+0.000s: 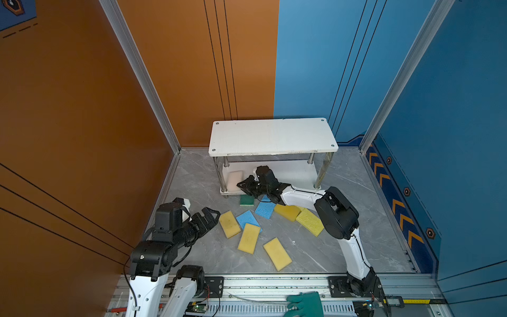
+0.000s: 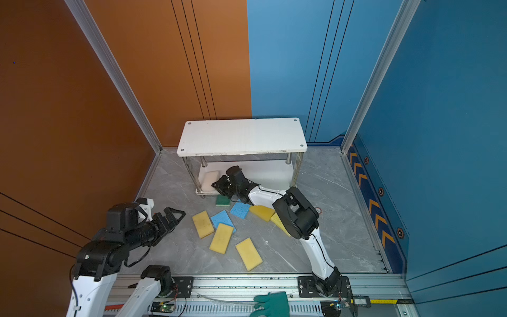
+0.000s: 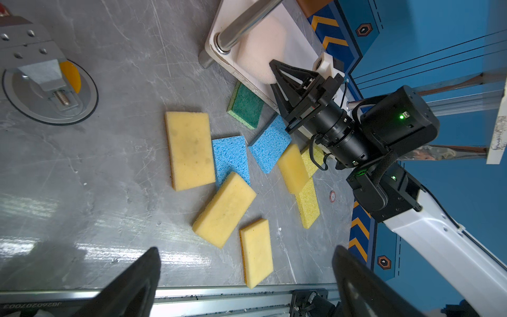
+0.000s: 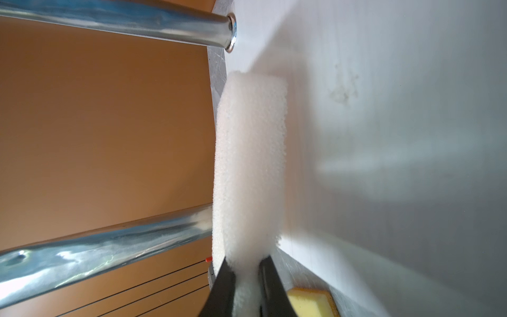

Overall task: Place and organize the cleaning sponges onto the shelf
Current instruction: 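Push the white sponge onto the lower shelf with the right gripper and release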

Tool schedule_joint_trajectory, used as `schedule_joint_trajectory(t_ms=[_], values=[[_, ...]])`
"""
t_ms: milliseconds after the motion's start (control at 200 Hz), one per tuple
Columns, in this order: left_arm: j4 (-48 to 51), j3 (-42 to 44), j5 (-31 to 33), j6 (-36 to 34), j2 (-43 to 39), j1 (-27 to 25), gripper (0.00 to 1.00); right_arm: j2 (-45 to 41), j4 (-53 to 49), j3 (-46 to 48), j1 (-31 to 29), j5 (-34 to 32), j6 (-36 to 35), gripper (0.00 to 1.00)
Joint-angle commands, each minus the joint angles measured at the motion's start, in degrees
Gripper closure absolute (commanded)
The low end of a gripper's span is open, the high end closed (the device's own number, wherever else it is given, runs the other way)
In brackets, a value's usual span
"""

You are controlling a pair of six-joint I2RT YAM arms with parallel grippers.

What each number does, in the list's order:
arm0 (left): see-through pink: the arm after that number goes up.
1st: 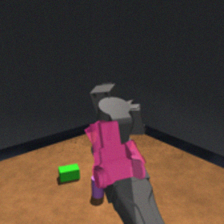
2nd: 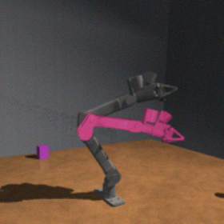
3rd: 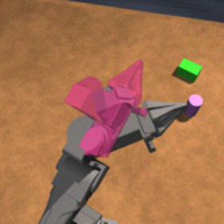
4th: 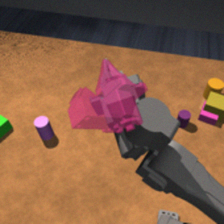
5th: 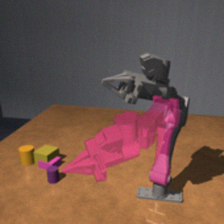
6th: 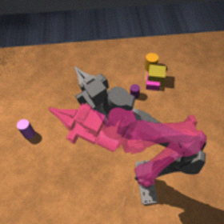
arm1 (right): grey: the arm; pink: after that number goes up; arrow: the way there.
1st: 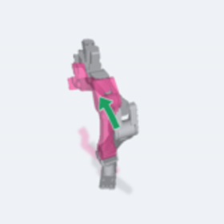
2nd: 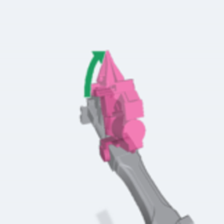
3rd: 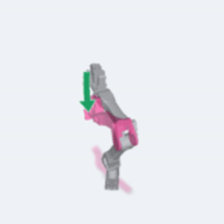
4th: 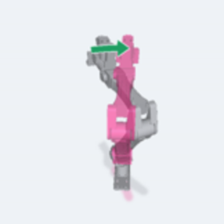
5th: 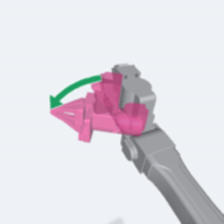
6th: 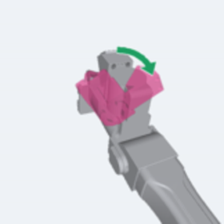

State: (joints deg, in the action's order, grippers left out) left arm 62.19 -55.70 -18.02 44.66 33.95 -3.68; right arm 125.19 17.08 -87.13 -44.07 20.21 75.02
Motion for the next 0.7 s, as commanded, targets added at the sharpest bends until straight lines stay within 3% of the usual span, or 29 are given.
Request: schedule_joint_trajectory(t_ms=[0,185,551,696], values=[[1.45,-0.81,-2.2,-1.77,0.33,0.93,0.02,1.59,0.09,-2.4,0.09,-2.18,0.56,0.85],[1.7,-1.02,-3.71,-2.47,0.76,1.99,0.02,3.31,-0.16,-3.75,0.24,-2.01,0.74,0.84],[1.62,-0.42,-5.2,-2.91,0.92,3.33,0.02,1.72,-3.82,-2.49,0.22,-2.95,-0.39,0.46],[1.66,-0.29,-5.64,-2.96,0.8,3.68,0.02,0.7,-8.86,-2.95,0.22,-3.98,-2.32,0.42]])
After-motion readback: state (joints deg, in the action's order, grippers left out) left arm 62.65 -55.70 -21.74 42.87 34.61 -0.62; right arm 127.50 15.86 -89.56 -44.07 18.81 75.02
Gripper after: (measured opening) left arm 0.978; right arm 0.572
